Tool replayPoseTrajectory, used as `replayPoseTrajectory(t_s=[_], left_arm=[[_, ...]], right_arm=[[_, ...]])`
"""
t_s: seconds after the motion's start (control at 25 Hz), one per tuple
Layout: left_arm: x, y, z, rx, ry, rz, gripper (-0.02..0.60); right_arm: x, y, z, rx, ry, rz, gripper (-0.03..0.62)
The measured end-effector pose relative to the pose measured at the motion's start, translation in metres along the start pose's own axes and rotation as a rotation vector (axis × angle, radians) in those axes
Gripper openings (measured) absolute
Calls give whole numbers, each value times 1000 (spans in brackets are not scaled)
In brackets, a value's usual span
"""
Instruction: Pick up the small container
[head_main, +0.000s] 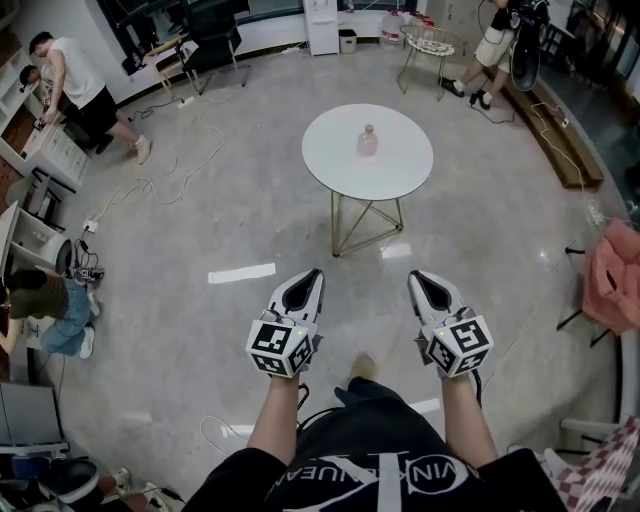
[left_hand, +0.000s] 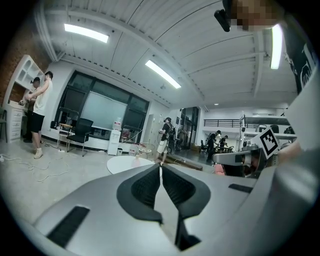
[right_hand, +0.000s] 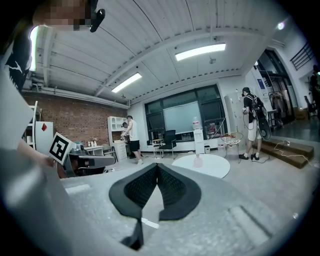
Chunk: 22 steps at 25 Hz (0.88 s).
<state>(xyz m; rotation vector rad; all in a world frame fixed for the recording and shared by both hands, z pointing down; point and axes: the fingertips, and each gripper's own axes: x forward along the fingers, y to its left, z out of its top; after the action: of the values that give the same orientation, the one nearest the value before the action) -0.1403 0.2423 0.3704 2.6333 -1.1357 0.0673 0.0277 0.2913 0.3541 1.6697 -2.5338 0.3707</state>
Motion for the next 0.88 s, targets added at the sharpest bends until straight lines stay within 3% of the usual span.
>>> replayPoseTrajectory(t_s=[0.88], left_arm=[[104,11,-3,33,57,10,20]], right_arm=[[58,-87,-4,37,10,57,5]])
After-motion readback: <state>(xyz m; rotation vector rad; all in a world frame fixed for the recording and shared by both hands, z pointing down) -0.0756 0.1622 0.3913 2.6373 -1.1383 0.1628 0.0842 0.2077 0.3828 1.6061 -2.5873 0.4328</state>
